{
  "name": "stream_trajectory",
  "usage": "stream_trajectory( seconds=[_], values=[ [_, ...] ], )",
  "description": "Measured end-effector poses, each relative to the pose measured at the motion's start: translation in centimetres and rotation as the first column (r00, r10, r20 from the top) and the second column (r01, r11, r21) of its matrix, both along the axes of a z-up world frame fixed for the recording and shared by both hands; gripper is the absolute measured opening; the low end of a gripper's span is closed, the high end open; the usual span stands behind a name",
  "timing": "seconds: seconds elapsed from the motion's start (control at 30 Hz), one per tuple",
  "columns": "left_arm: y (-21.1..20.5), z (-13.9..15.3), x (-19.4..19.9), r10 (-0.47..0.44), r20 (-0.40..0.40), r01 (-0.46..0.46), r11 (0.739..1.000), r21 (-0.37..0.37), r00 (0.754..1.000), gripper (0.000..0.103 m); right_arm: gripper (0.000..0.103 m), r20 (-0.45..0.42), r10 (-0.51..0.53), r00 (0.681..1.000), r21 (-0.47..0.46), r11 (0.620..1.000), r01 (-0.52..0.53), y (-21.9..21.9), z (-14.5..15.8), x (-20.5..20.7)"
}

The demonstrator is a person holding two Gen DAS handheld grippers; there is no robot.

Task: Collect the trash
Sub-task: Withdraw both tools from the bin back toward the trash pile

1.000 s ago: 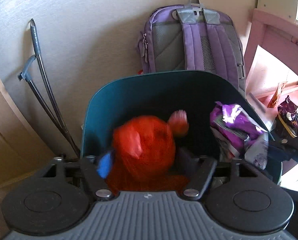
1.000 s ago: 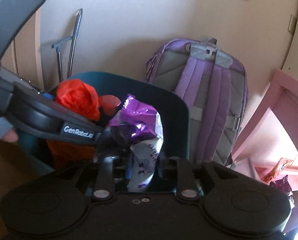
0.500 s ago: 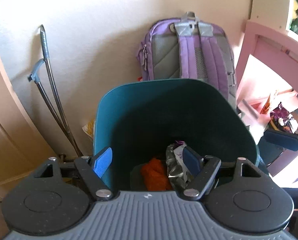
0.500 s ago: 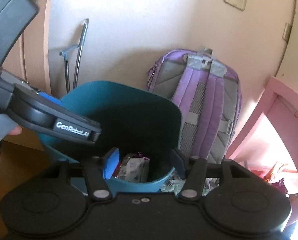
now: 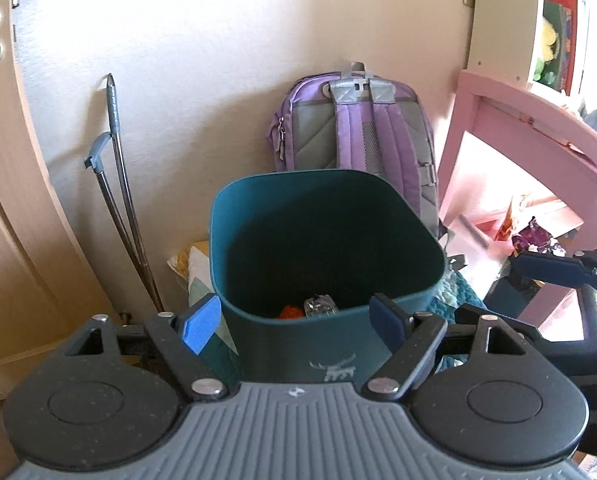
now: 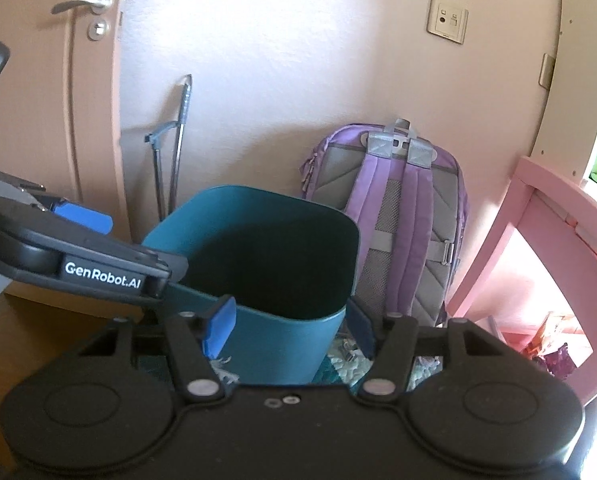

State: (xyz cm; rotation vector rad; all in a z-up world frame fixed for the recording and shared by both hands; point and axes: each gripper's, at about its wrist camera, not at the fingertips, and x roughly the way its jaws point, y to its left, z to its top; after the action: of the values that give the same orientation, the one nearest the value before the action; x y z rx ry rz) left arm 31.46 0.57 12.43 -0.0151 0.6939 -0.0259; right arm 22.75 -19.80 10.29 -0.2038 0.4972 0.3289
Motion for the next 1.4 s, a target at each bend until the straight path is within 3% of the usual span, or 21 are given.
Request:
stream_trajectory(
  seconds=[0.1,0.23,0.6,0.83,1.1,1.3,1.4],
  values=[
    [0.4,0.3,-1.9,0.013,0.018,-0.012,1.0,-0.01,1.0,0.083,0.06,0.0,0.013,1.0,0.007,1.0,-0.013,0.0,0.4,-1.1],
    [1.6,0.5,-4.7,0.032,0.05,-0.03,0.998,-0.05,0.998,0.1,0.06,0.002,0.025,1.0,0.034,0.999,-0.025,-0.1,0.8,-3.1],
    [4.3,-1.7,-12.1,0.048,0.05,-0.041,0.991,-0.126,0.998,0.101,0.061,-0.034,0.056,0.998,0.087,0.995,-0.053,0.3,-1.5,-9.7],
    [5.6,-4.7,-15.4,0.044,0.037,-0.04,0.993,-0.11,0.998,0.102,0.061,-0.076,0.072,0.994,0.095,0.993,-0.065,1.2,-4.4,-12.0],
    [5.2,-12.4,-15.8,0.028,-0.053,-0.031,0.998,-0.062,0.998,0.102,0.062,-0.179,0.083,0.98,0.078,0.994,-0.07,1.9,-10.5,-10.1],
    [4.0,-21.0,-14.2,0.051,-0.163,-0.054,0.999,-0.009,0.985,0.102,0.062,-0.314,0.105,0.943,0.075,0.994,-0.085,2.3,-18.2,-6.7],
    [3.6,-25.7,-13.3,0.041,-0.251,-0.044,0.999,-0.006,0.967,0.102,0.062,-0.388,0.106,0.916,0.067,0.994,-0.087,2.7,-22.4,-5.0]
  ],
)
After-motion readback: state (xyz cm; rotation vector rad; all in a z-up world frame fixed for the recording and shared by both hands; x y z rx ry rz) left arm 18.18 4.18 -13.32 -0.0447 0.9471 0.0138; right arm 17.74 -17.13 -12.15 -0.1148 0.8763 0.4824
